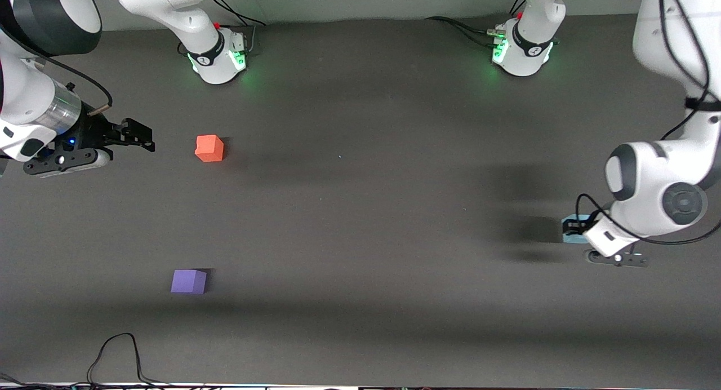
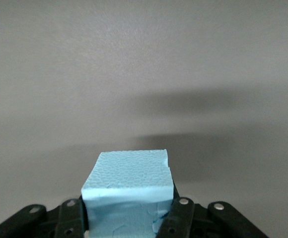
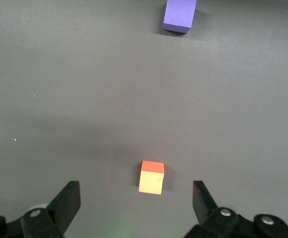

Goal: Place blue block between orange and purple blocks
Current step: 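Carry the blue cube with the left gripper toward the table middle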

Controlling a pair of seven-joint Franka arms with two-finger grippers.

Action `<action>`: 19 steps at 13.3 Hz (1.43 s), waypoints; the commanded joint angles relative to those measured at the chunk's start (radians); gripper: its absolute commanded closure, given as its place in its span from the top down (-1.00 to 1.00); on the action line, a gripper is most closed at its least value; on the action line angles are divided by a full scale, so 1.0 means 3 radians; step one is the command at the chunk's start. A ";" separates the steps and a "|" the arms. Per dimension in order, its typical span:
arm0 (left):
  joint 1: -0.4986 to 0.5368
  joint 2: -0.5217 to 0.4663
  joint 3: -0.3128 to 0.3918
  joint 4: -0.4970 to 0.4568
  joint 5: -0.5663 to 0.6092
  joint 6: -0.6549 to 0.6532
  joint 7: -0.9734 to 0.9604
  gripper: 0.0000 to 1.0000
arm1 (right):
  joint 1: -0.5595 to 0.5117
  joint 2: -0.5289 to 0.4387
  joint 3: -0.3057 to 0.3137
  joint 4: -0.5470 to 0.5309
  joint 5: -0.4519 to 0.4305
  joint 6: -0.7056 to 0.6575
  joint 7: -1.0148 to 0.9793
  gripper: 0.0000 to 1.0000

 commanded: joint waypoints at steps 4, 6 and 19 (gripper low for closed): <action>-0.0606 -0.0179 -0.0118 0.0812 -0.0010 -0.1294 -0.0891 -0.24 | 0.0033 -0.0001 -0.0020 0.0000 -0.0022 0.0019 -0.0052 1.00; -0.0994 -0.0148 -0.0159 0.0971 -0.0061 -0.1320 -0.1510 -0.24 | 0.0033 -0.0001 -0.0020 0.0000 -0.0022 0.0019 -0.0052 1.00; -0.2765 0.1201 -0.0246 0.1759 0.0025 -0.0099 -0.3660 -0.24 | 0.0023 0.0019 -0.0020 0.0005 -0.0017 0.0008 -0.0057 1.00</action>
